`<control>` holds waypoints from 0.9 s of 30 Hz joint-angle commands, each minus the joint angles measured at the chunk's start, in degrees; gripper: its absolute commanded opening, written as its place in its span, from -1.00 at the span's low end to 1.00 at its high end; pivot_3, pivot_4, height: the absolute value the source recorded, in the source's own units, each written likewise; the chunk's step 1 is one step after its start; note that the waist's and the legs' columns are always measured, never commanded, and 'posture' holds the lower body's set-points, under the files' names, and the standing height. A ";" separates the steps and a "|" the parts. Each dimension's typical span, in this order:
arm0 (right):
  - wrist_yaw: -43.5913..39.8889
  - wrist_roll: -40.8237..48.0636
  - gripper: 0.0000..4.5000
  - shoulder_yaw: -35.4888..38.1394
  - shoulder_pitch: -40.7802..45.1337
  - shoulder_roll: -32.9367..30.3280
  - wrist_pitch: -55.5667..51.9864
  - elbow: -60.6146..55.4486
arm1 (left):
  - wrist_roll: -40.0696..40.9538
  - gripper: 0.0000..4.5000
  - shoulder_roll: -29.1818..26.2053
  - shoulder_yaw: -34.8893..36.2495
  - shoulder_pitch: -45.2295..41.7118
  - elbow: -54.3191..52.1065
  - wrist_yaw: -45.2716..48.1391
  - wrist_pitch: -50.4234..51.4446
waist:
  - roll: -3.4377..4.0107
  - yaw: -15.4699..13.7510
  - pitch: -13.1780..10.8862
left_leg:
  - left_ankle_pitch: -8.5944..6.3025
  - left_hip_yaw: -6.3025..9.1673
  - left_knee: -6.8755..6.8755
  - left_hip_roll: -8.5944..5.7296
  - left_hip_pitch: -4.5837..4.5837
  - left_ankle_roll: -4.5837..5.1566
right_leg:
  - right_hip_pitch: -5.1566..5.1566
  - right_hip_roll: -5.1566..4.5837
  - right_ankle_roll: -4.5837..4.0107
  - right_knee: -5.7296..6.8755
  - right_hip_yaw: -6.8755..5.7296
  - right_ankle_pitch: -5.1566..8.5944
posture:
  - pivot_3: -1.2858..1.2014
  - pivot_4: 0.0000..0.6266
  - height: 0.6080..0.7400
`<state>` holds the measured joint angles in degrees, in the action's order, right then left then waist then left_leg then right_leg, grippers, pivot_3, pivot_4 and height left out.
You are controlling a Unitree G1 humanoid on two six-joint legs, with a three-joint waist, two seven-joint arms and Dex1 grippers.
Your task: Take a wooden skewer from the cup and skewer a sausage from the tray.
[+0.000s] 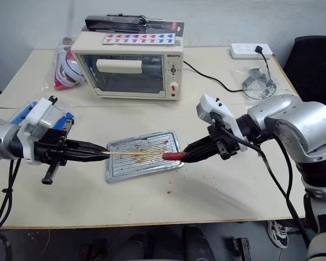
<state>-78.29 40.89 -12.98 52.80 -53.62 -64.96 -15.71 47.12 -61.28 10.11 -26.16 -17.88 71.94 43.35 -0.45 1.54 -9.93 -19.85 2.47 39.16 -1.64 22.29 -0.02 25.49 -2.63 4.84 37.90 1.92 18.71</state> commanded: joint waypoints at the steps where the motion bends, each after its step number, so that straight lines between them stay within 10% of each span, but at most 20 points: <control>1: 0.71 1.46 -0.86 2.68 0.74 -0.30 -0.12 -0.92 | -0.33 -1.00 -0.81 0.35 -0.91 -0.28 0.82 -0.54 | 0.00 0.01 0.00 | 0.00 0.00 0.00 0.00 0.00 0.00 | 0.00 0.00 0.00 0.00 0.00 0.00 | 0.03 -0.52 1.00; 27: 3.24 3.16 -0.86 2.61 0.53 0.44 -1.12 1.02 | -1.31 -1.00 -0.32 -1.13 -3.69 0.60 1.29 -0.81 | 0.00 0.00 0.00 | 0.00 0.00 0.03 0.00 0.01 0.00 | 0.00 0.00 0.00 0.04 -0.01 0.00 | 0.03 -0.52 1.00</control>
<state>-74.29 44.21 -10.94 53.35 -51.85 -67.30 -14.08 46.27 -60.82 8.27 -28.75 -17.27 72.72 43.38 -0.45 1.54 -9.93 -19.85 2.47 39.19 -1.65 22.29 -0.02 25.49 -2.63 4.84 37.93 1.92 18.71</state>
